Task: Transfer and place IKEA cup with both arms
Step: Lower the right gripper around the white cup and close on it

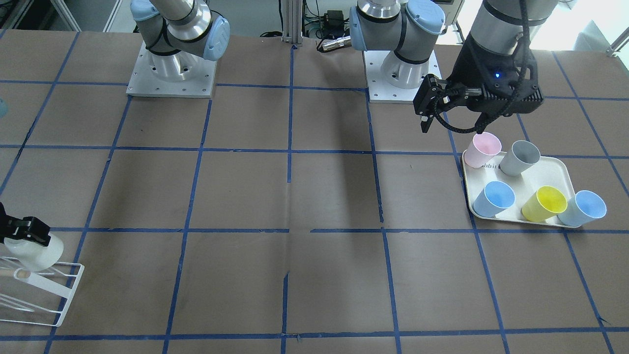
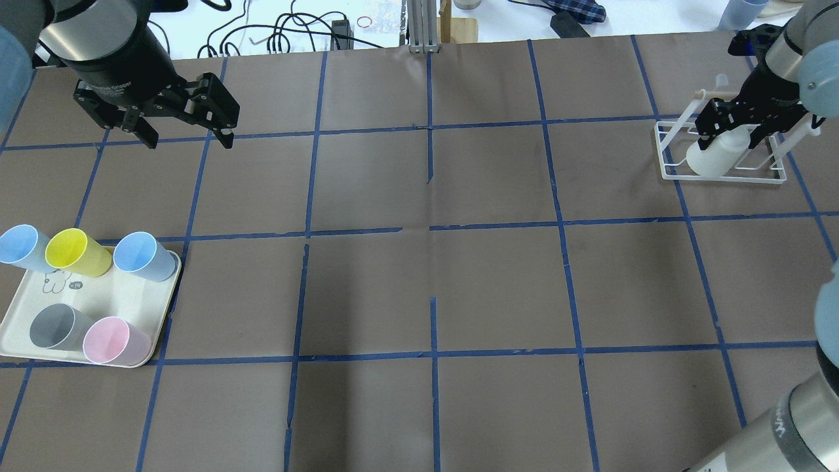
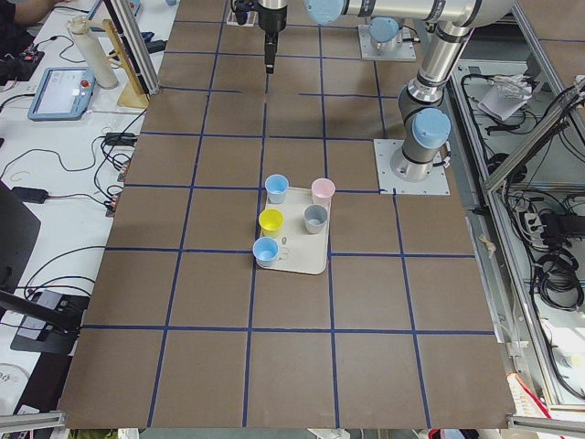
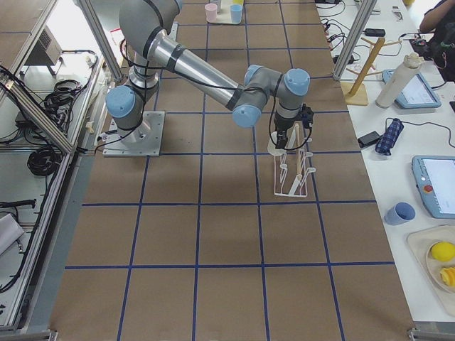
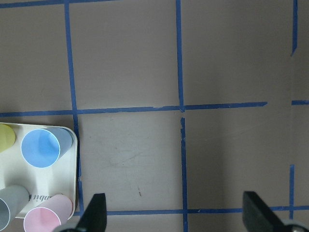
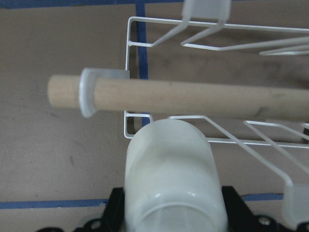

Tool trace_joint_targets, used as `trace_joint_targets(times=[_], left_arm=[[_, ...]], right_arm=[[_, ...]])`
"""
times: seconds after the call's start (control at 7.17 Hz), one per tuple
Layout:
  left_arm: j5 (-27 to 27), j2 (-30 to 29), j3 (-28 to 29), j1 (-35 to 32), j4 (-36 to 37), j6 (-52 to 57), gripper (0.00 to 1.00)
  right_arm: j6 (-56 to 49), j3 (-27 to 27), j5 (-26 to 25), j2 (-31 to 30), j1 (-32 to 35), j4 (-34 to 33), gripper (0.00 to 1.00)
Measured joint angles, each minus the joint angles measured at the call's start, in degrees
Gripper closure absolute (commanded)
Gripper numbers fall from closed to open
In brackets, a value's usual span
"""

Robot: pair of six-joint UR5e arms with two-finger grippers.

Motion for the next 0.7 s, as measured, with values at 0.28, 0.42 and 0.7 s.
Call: trace_joint_targets(times=[0.28, 0.42, 0.7], left_arm=[[-0.1, 0.4, 0.6, 0.0, 0.0, 0.0, 0.0], [-0.2, 0.6, 0.7, 0.0, -0.1, 0.0, 0.0], [-0.4, 0.8, 0.9, 0.0, -0.1, 0.0, 0.0]], right_arm=[[-0.1, -0.6, 0.0, -0.2, 0.1, 0.0, 0.66], [-0.2, -0.9, 0.0, -0.7, 0.1, 0.1, 0.65], [-0.5, -2.1, 0.4, -3.4, 0.1, 2.2, 0.65]])
